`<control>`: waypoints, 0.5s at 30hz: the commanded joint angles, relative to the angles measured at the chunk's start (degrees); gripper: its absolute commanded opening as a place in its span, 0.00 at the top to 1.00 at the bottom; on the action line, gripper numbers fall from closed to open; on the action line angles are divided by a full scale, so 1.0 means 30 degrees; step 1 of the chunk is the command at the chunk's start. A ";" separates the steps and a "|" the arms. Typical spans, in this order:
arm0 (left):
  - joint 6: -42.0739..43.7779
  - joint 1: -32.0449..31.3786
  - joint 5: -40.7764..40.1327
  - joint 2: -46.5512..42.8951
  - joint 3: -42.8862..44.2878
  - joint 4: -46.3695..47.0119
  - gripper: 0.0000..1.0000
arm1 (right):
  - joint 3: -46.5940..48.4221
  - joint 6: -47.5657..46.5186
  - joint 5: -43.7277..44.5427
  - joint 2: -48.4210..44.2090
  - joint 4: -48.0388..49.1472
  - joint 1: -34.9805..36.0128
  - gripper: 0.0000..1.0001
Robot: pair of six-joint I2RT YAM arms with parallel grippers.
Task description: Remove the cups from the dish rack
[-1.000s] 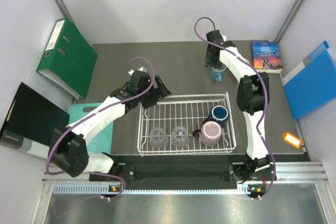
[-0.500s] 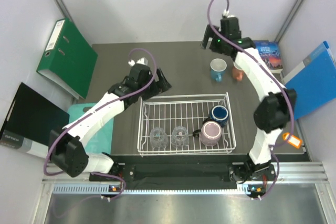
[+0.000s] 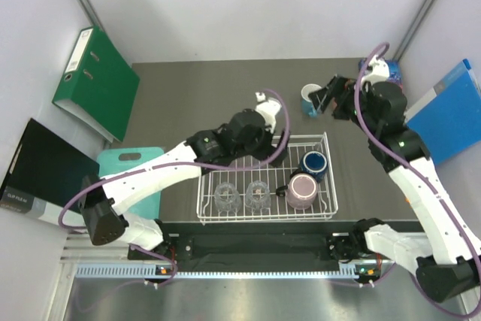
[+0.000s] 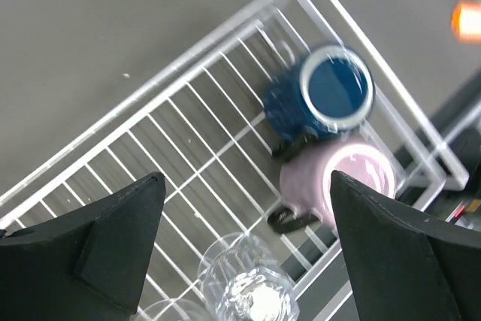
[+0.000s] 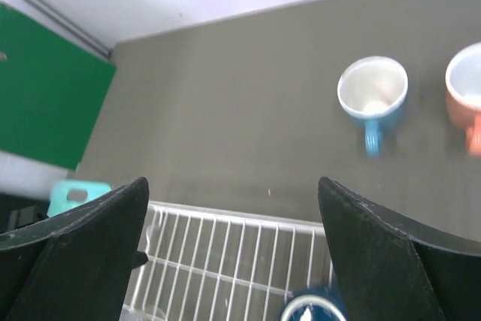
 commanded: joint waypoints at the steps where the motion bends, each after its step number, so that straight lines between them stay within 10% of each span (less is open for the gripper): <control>1: 0.4748 -0.2220 -0.0759 0.0102 0.0598 -0.0627 0.05 | -0.1894 0.0233 -0.0437 -0.2601 -0.0642 0.0279 0.07; 7: 0.9731 -0.4802 -0.0736 -0.1448 -0.3380 0.3992 0.02 | -0.3479 0.0791 -0.0761 -0.4862 -0.1315 0.0309 0.08; 15: 0.9880 -0.4803 0.1755 0.1154 -0.1221 0.1805 0.01 | -0.3421 0.0732 -0.0731 -0.5597 -0.2663 0.0309 0.08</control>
